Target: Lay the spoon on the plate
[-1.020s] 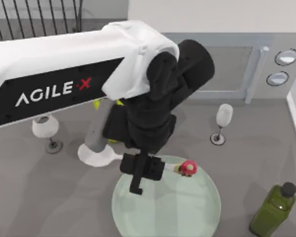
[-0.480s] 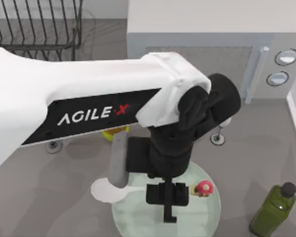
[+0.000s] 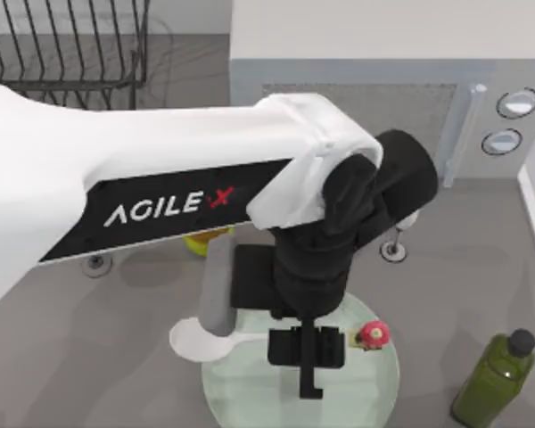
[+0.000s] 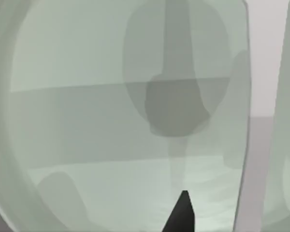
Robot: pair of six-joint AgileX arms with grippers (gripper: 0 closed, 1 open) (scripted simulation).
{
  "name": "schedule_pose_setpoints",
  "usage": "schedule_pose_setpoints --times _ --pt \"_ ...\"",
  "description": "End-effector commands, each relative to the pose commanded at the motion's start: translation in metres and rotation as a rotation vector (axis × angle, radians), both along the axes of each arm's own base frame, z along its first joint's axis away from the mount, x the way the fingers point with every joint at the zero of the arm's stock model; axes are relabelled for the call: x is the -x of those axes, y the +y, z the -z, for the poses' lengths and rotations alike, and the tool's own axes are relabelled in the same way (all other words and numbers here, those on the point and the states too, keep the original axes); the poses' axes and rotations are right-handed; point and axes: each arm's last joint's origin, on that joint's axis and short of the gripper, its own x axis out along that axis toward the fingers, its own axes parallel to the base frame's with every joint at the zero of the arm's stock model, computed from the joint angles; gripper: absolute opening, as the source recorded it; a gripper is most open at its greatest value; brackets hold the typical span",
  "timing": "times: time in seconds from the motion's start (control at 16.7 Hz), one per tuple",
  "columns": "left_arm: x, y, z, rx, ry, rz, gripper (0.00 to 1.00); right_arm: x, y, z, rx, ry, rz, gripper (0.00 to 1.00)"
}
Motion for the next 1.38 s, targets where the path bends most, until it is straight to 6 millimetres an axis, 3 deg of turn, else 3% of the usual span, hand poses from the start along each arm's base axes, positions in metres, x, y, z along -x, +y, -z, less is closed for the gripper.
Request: schedule_pose_setpoints --times 0.48,0.84,1.08,1.38 --pt "-0.009 -0.018 -0.013 0.117 -0.151 -0.004 0.00 0.000 0.000 0.000 0.000 0.000 0.000 1.00" --pt "-0.016 -0.020 -0.018 0.176 -0.206 -0.013 0.00 0.000 0.000 0.000 0.000 0.000 0.000 1.00" --pt "-0.014 -0.015 -0.011 0.165 -0.176 -0.015 0.00 0.000 0.000 0.000 0.000 0.000 0.000 1.00" --pt "-0.006 -0.005 0.016 0.075 -0.074 -0.002 0.00 0.000 0.000 0.000 0.000 0.000 0.000 1.00"
